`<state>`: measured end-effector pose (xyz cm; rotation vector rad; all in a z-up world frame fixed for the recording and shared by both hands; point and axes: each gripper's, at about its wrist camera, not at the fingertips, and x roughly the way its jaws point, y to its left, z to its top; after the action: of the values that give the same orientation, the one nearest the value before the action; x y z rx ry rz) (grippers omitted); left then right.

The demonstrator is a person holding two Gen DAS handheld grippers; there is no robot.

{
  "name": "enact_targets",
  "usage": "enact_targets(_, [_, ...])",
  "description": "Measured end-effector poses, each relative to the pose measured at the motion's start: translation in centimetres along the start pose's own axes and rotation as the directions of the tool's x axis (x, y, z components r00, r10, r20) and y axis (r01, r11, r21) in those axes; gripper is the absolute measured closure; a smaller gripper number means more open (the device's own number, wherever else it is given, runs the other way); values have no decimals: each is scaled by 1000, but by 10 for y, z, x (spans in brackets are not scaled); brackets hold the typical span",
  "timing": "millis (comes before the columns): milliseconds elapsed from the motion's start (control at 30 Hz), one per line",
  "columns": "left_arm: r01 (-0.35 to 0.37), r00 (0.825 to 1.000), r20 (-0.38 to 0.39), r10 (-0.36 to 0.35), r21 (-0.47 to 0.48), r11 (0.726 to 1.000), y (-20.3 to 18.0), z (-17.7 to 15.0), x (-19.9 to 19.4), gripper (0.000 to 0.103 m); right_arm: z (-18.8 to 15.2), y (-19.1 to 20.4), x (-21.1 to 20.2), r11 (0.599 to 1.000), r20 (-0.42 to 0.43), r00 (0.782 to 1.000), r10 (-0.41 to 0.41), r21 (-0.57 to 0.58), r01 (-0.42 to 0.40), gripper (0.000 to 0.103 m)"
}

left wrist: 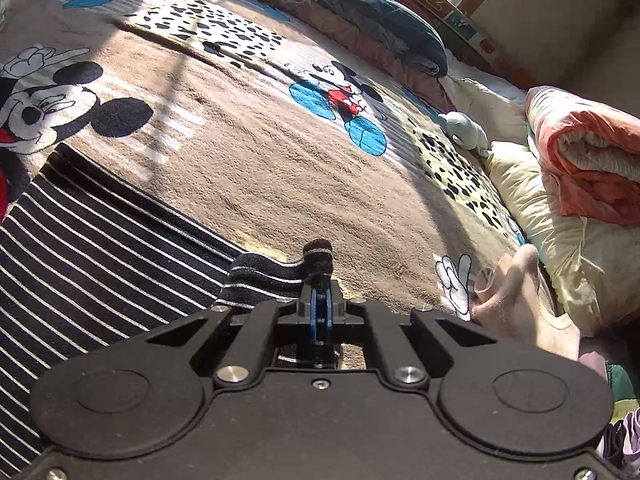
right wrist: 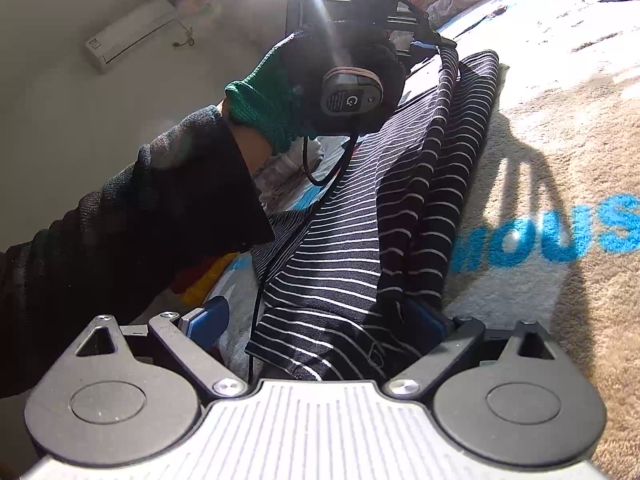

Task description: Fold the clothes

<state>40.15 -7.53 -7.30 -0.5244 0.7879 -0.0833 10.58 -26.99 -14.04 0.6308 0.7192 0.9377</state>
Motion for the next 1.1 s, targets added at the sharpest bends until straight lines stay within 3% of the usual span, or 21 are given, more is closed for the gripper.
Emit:
enact_targets(133, [-50, 998, -26, 52, 62, 997, -9, -3, 16, 101, 1, 1, 0, 1000, -5, 1000, -1, 1, 1, 10])
enact_targets(200, [-59, 995, -67, 67, 109, 992, -13, -4, 26, 83, 2, 2, -3, 1000, -11, 1000, -6, -6, 6, 10])
enact_targets(233, [-39, 997, -66, 47, 119, 992, -13, -4, 26, 80, 3, 2, -6, 1000, -16, 1000, -15, -15, 14, 10])
enact_targets(300, [-9, 1000, -20, 12, 139, 990, -12, -2, 12, 69, 7, 5, -12, 998, -17, 998, -53, -47, 52, 10])
enact_targets(400, [-18, 999, 41, 10, 211, 977, -8, 0, -7, 67, 10, 14, -24, 982, 11, 991, -135, -130, 135, 10])
enact_targets(533, [-63, 997, 48, 53, 241, 968, 11, 7, -14, 67, 10, 35, -18, 940, 78, 978, -194, -271, 208, 10])
enact_targets(700, [-50, 998, -25, 54, 161, 986, 43, 10, 5, 64, -1, 65, 16, 842, 88, 972, -217, -488, 232, 10])
enact_targets(767, [-20, 999, -45, 26, 123, 992, 53, 9, 9, 64, -3, 68, 28, 828, 81, 970, -227, -509, 236, 10])
enact_targets(833, [20, 998, -53, -16, 85, 996, 59, 8, 10, 71, -2, 65, 37, 828, 69, 968, -242, -505, 244, 10])
enact_targets(867, [47, 998, -54, -44, 73, 996, 60, 8, 9, 102, -1, 64, 39, 830, 60, 965, -254, -500, 249, 10])
enact_targets(967, [77, 997, -6, -77, 70, 995, 61, 12, -1, 101, 1, 57, 40, 843, 27, 959, -282, -470, 261, 10])
enact_targets(1100, [19, 1000, -20, -17, 97, 995, 64, 14, 7, 101, 5, 47, 43, 872, 14, 964, -265, -424, 245, 10])
